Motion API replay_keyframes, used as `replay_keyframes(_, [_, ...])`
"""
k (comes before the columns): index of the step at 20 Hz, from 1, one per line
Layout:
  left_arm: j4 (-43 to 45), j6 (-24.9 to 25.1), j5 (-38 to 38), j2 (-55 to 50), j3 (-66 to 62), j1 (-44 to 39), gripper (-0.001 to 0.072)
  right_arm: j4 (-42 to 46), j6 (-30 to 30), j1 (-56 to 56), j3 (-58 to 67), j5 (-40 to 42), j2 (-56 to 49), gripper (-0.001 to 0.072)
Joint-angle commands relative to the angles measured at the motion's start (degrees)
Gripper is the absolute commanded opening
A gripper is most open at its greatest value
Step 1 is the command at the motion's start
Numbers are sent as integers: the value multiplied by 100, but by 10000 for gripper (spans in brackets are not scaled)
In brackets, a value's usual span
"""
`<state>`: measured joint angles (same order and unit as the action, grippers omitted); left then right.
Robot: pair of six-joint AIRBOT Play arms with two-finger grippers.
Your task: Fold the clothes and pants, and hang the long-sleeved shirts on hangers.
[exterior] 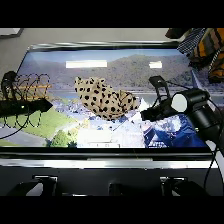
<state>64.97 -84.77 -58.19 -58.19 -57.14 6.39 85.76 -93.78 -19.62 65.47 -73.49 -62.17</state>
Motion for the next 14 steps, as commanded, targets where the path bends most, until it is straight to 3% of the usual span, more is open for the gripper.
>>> replay_keyframes(1, [-2221, 229, 841, -1027, -13, 116, 720, -2, -9, -4, 0, 0, 2, 65])
replay_keyframes(7, [-4179, 1095, 1073, -3467, -555, -339, 720, -4, -9, -4, -2, 15, 2, 66])
replay_keyframes(12, [-4308, 1152, 1113, -4505, -1329, -831, 706, 2, -9, -4, -2, 116, 2, 66])
replay_keyframes(13, [-4308, 1152, 1132, -4566, -1394, -866, 439, 2, -11, -4, -2, 267, 2, 80])
replay_keyframes(14, [-4301, 1182, 1110, -4566, -1414, -861, 23, 2, -131, -4, -2, 284, -4, 206])
